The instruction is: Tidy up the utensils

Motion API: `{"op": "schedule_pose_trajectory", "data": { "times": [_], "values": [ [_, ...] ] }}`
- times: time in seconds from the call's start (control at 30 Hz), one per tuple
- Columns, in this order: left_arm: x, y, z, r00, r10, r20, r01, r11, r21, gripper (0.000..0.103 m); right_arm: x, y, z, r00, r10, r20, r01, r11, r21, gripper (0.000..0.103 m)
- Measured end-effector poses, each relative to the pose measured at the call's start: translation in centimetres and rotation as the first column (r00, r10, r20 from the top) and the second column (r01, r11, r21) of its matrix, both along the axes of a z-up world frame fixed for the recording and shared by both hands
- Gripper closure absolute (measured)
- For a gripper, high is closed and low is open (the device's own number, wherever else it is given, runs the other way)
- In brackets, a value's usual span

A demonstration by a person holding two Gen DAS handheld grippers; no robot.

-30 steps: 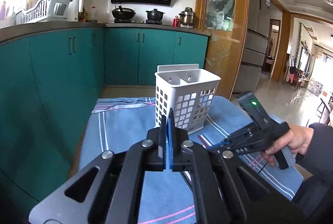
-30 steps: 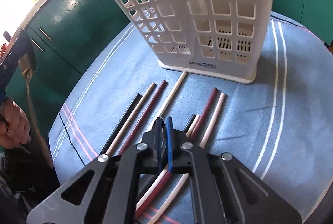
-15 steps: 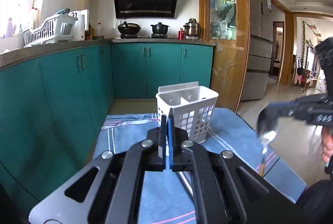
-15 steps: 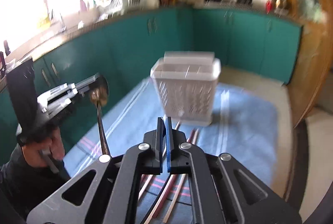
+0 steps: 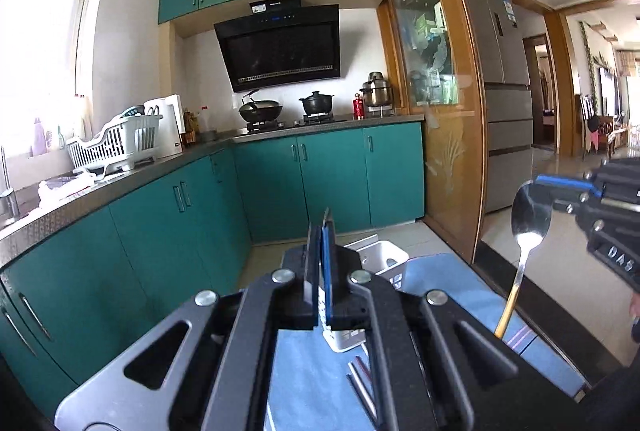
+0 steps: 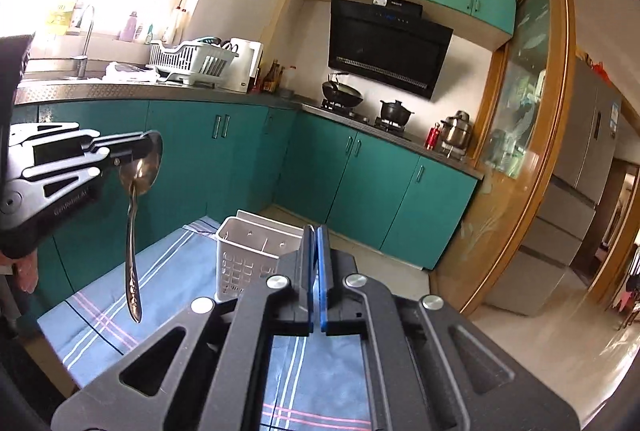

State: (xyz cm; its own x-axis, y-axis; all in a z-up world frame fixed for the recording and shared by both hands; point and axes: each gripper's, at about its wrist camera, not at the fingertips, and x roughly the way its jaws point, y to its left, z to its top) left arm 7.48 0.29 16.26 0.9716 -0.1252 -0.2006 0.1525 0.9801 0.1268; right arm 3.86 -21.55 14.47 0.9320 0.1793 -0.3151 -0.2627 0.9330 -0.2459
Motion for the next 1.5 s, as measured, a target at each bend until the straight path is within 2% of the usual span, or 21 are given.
{"op": "schedule_pose_trajectory", "data": {
  "times": [0.13, 0.3, 0.6, 0.73, 0.83, 0.93, 1.0, 1.17, 1.3, 1.5],
  "values": [
    [0.2, 1.0, -1.5, 0.999, 0.008, -0.043, -0.01, 0.998, -0.058, 0.102, 0.3, -1.1, -1.4, 0.999, -0.016, -0.035, 0.018, 0.999, 0.033, 0.101],
    [1.8, 1.5, -3.5, 0.995, 0.014, -0.102, -0.02, 0.998, -0.056, 0.102, 1.6, -1.0, -3.2, 0.997, -0.032, -0.07, 0.034, 0.999, 0.02, 0.101],
    [2.5, 1.9, -3.4, 0.996, -0.001, -0.095, -0.006, 0.997, -0.075, 0.102, 3.1, -0.4, -4.1, 0.994, -0.033, -0.102, 0.032, 0.999, -0.003, 0.101],
    [2.3, 2.4, -3.6, 0.997, 0.018, -0.07, -0.022, 0.998, -0.058, 0.102, 4.6, 0.6, -2.7, 0.995, -0.022, -0.093, 0.02, 1.0, -0.019, 0.101],
    [2.7, 3.1, -3.6, 0.997, 0.018, -0.073, -0.024, 0.997, -0.079, 0.102, 6.8, 1.5, -0.4, 0.998, -0.028, -0.053, 0.026, 0.999, -0.035, 0.101],
    [2.9, 3.6, -3.5, 0.997, 0.038, -0.063, -0.042, 0.997, -0.072, 0.102, 9.8, 2.5, 1.8, 0.999, -0.053, -0.011, 0.052, 0.997, -0.055, 0.101],
    [3.0, 4.1, -3.4, 0.997, 0.033, -0.067, -0.039, 0.995, -0.093, 0.102, 12.0, 3.3, 3.1, 0.997, -0.075, 0.031, 0.077, 0.995, -0.07, 0.101],
    [3.0, 5.0, -3.5, 0.997, 0.049, -0.065, -0.055, 0.994, -0.095, 0.102, 17.2, 5.0, 4.0, 0.986, -0.133, 0.096, 0.14, 0.987, -0.078, 0.101],
    [3.0, 6.0, -3.7, 0.995, 0.066, -0.074, -0.073, 0.992, -0.106, 0.102, 20.5, 6.5, 1.4, 0.983, -0.164, 0.082, 0.172, 0.98, -0.101, 0.101],
    [3.1, 6.9, -4.0, 0.993, 0.083, -0.084, -0.092, 0.99, -0.104, 0.102, 22.9, 7.8, -5.7, 0.985, -0.168, -0.043, 0.16, 0.977, -0.138, 0.101]
  ]
}}
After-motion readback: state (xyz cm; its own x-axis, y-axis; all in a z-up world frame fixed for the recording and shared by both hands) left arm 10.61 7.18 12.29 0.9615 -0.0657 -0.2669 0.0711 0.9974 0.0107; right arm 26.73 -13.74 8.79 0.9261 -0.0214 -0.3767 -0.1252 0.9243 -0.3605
